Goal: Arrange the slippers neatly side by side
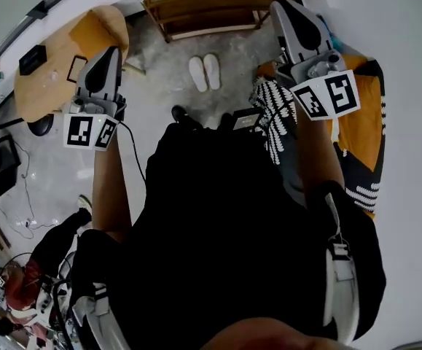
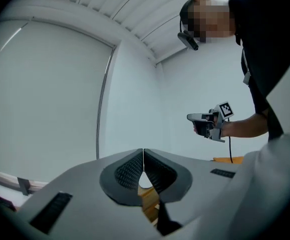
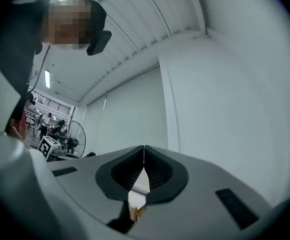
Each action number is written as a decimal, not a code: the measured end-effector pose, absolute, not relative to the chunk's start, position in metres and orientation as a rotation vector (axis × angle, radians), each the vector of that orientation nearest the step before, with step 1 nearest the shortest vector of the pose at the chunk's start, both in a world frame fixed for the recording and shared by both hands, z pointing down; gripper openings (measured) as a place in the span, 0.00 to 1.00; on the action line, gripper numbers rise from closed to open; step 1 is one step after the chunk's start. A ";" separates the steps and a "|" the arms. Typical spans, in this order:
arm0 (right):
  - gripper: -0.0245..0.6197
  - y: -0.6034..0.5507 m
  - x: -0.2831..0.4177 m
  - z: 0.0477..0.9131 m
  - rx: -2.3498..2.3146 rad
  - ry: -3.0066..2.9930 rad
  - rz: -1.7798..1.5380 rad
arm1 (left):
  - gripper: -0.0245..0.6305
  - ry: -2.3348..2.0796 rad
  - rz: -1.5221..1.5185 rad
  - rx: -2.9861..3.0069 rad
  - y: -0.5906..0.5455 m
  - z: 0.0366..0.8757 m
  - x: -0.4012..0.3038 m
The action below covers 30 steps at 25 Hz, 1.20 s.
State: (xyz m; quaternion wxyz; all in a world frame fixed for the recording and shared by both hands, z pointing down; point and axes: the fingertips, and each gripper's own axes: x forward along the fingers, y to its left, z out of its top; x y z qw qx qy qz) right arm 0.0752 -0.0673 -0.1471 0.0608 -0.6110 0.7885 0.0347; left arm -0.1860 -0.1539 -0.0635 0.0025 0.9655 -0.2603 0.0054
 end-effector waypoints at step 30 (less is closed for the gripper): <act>0.09 0.125 0.097 -0.061 -2.031 2.349 -0.148 | 0.07 -1.213 -0.124 2.866 0.040 -0.087 -0.184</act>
